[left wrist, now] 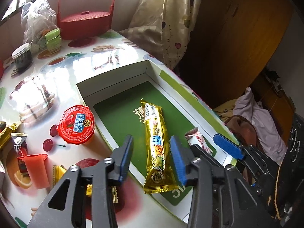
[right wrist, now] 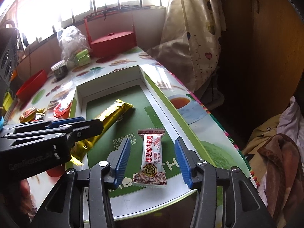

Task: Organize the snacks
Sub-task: 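Open both tools to release the snacks into the green box, then move both tools back to the table and grasp the gold peanut-crisp packet with the right tool, then grasp the red-lidded jelly cup with the left tool while the right tool holds the packet, then carry the jelly cup and gold packet over the green box and lower them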

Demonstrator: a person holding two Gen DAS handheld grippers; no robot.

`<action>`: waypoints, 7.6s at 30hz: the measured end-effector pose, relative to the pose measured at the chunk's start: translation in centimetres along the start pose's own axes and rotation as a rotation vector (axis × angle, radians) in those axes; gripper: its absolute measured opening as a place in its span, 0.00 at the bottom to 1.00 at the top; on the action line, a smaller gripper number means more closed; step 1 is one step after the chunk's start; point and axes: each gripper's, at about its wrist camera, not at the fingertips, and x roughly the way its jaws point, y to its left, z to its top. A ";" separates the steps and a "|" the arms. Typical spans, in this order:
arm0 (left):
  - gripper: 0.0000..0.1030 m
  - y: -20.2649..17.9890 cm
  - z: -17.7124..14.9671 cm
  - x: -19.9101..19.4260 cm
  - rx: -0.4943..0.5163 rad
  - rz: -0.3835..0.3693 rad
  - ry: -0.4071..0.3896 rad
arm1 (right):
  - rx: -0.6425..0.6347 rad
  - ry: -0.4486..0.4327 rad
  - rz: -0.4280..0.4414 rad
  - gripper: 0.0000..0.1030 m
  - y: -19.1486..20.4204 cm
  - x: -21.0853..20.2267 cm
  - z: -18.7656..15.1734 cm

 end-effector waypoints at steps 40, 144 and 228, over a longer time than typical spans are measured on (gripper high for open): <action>0.42 2.9 -3.1 -7.3 0.069 0.142 -0.166 | -0.015 -0.122 0.099 0.56 3.7 -3.9 0.0; 0.34 13.3 -3.4 -3.2 -0.150 0.169 -0.027 | -0.337 0.146 0.296 0.23 14.3 1.4 -2.4; 0.34 0.5 0.1 -3.6 0.123 -0.068 -0.113 | -0.063 -0.039 0.018 0.22 0.7 -2.5 0.9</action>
